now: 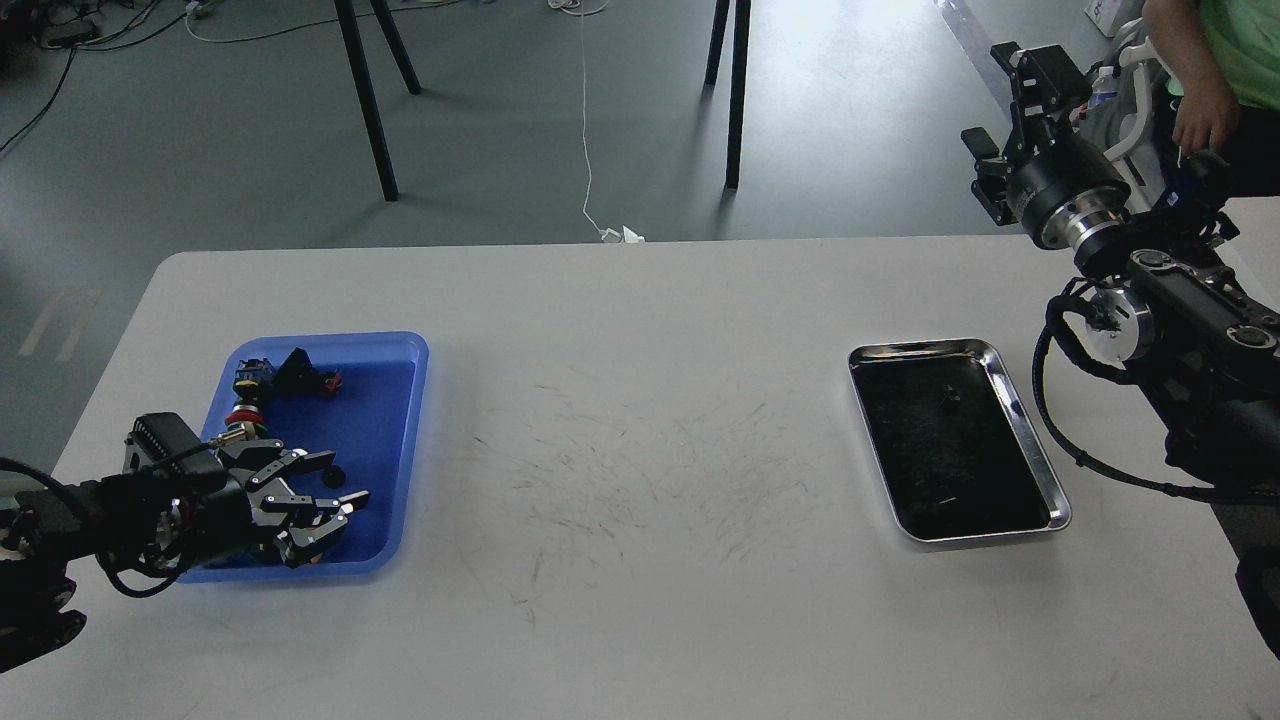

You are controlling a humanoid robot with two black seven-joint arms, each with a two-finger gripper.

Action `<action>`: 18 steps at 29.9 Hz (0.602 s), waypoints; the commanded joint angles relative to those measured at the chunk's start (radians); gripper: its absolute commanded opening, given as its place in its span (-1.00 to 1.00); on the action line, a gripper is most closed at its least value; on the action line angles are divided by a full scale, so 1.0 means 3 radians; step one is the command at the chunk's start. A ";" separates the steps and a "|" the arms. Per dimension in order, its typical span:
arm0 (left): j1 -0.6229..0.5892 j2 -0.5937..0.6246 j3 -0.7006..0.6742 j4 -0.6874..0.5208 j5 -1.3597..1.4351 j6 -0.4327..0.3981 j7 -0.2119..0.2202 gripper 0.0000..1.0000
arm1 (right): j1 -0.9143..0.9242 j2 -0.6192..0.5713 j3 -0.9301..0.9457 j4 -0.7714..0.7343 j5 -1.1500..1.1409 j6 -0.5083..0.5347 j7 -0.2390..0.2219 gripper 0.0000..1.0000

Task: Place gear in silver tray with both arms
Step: 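Close the left gripper on a small black gear in the blue tray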

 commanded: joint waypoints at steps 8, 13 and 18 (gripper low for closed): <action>-0.0002 0.0006 0.0000 0.0068 -0.0022 0.0000 -0.0051 -0.11 | -0.0002 0.0000 -0.0006 0.0014 0.0000 0.0001 0.0000 0.89; -0.0007 -0.0009 0.0000 0.0129 -0.0027 0.0000 -0.0062 -0.25 | -0.0002 0.0000 -0.0017 0.0014 0.0000 0.0001 0.0000 0.89; -0.0007 -0.0015 0.0000 0.0155 -0.0032 0.0000 -0.0062 -0.35 | -0.0002 -0.0005 -0.0022 0.0009 0.0000 0.0006 0.0000 0.89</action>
